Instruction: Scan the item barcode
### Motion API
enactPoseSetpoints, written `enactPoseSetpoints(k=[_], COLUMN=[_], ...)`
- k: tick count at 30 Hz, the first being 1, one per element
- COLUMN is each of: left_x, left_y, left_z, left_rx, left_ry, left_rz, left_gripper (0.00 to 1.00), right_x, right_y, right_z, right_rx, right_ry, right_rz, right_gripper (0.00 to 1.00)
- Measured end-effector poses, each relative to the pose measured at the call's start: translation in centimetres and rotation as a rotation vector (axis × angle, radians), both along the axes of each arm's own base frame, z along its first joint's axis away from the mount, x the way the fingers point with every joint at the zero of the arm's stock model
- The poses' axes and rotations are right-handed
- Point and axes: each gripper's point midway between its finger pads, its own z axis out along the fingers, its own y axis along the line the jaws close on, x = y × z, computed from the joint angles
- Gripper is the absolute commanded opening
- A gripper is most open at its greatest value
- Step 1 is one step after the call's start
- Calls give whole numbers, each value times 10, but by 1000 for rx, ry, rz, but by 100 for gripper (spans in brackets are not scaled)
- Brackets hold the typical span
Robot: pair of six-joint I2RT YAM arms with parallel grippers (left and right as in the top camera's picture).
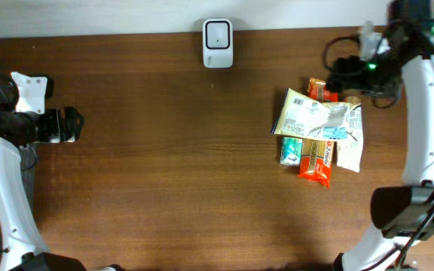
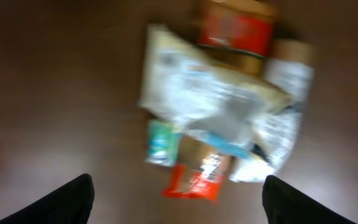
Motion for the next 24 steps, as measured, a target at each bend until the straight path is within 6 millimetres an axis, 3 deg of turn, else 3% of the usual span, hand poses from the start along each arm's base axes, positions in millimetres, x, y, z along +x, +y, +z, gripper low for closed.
enactPoseSetpoints(k=[1, 3, 5, 10, 13, 20, 24], left_x=[0, 0, 0, 0, 0, 0, 0], left_y=[0, 0, 0, 0, 0, 0, 0], left_z=[0, 0, 0, 0, 0, 0, 0], left_rx=[0, 0, 0, 0, 0, 0, 0], left_ry=[0, 0, 0, 0, 0, 0, 0], left_rz=[0, 0, 0, 0, 0, 0, 0], left_gripper=[99, 99, 99, 99, 99, 99, 99], right_x=[-4, -14, -28, -92, -108, -99, -75], right_y=[25, 57, 74, 78, 75, 69, 59], right_z=[10, 29, 50, 117, 132, 139, 161], right_rx=[12, 26, 29, 28, 21, -19, -87], right_ry=[-27, -73, -128, -284, -332, -386, -531], right_rz=[86, 187, 246, 278, 277, 257, 218], right_gripper=[97, 99, 99, 99, 99, 99, 99])
